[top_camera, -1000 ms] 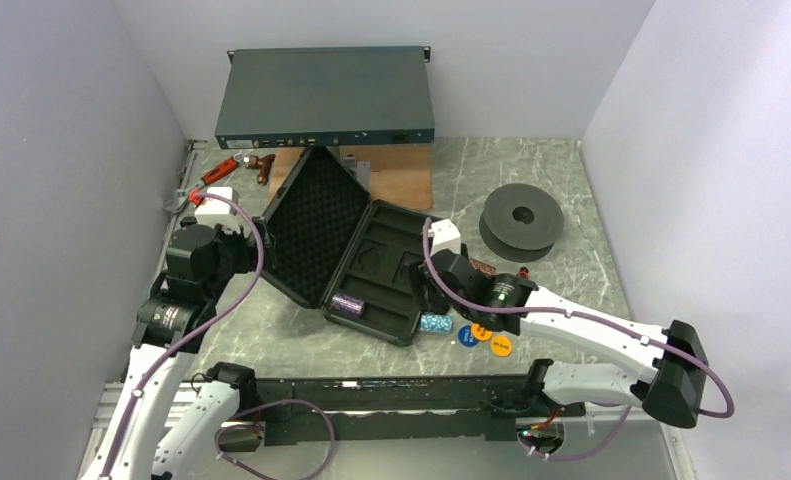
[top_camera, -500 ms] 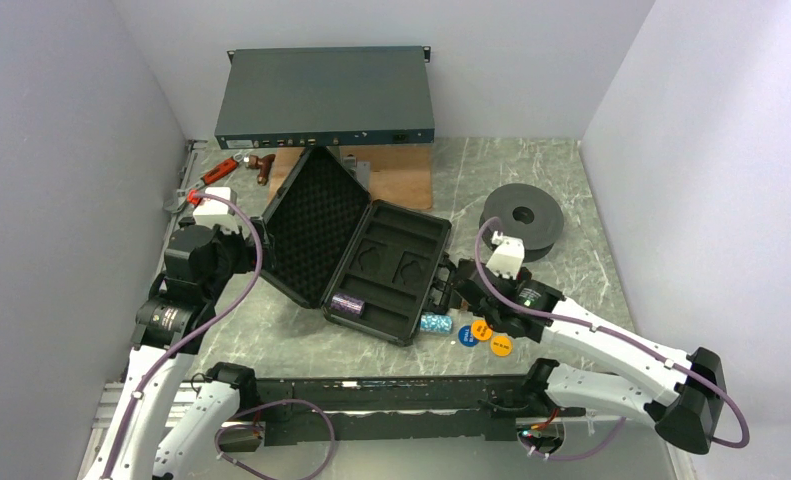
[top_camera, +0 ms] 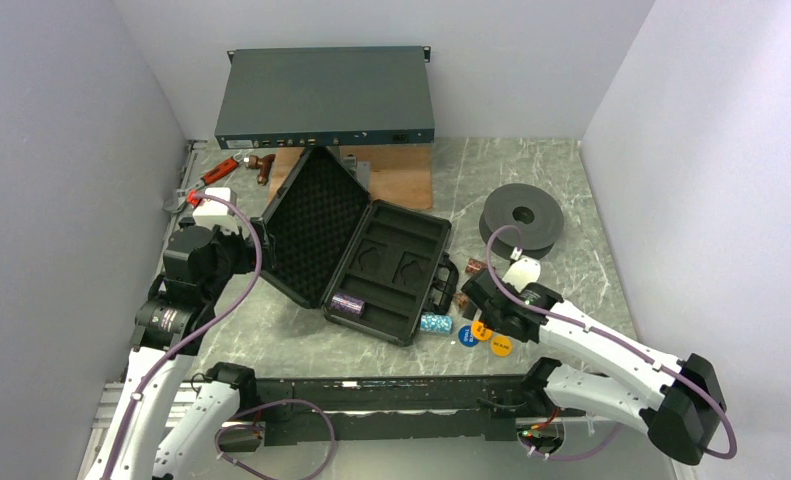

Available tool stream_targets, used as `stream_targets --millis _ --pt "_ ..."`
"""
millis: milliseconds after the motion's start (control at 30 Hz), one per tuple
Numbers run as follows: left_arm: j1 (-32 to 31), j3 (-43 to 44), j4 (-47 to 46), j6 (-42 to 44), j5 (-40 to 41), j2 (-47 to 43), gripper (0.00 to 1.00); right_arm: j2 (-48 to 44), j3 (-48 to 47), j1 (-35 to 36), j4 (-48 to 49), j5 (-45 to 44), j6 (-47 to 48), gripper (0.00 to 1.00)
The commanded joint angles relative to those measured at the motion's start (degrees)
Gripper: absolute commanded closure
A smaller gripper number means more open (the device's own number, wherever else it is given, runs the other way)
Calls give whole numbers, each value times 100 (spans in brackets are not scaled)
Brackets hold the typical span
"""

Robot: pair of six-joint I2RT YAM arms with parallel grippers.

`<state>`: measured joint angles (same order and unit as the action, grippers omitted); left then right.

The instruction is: Pack up texas hold em set

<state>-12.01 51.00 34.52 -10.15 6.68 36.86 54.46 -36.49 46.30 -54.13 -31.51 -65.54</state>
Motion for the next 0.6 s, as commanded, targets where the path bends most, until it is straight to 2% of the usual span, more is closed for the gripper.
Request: stream_targets --millis 0,300,567 --pt "32 32 -223 43 -80 -53 0 -240 246 -312 475 586 357 3" --pt "32 41 -227 32 -130 -25 0 -299 591 -727 1132 1146 797 1" --pt "23 55 -200 47 -77 -13 0 438 281 -871 1302 1265 1093 30"
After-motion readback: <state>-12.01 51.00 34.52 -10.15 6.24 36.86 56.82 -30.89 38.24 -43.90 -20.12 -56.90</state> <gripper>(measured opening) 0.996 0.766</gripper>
